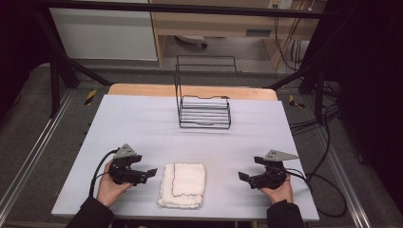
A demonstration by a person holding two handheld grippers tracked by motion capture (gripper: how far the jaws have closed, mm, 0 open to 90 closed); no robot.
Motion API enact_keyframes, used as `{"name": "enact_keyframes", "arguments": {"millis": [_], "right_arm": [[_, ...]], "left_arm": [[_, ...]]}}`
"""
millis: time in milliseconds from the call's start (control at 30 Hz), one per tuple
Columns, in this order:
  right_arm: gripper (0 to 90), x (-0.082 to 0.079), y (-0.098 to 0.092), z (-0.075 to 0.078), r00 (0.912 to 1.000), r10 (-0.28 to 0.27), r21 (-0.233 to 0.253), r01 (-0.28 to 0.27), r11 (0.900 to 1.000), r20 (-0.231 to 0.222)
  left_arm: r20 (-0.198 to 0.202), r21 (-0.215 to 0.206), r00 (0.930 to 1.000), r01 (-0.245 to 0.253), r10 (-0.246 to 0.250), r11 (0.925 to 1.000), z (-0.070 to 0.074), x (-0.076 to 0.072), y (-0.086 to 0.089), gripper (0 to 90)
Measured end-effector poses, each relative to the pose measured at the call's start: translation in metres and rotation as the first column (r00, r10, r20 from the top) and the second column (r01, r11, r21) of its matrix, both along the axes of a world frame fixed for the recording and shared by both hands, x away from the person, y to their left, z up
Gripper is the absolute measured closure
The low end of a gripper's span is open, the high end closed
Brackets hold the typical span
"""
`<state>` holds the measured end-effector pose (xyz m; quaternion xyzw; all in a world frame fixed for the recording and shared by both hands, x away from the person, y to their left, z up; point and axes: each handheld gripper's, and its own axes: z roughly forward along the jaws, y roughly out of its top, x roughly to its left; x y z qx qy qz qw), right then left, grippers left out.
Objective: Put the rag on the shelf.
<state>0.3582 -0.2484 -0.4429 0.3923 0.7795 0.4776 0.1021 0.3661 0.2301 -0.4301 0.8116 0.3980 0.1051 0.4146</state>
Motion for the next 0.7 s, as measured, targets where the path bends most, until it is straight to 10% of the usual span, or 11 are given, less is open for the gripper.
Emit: {"name": "enact_keyframes", "arguments": {"millis": [700], "right_arm": [[0.5, 0.0, 0.001, -0.001, 1.0, 0.002, -0.006, -0.002, 1.0, -0.007]], "left_arm": [[-0.092, 0.042, 0.9951, -0.032, 0.036, 0.9986, -0.014, 0.019, -0.051, 33.0]]}}
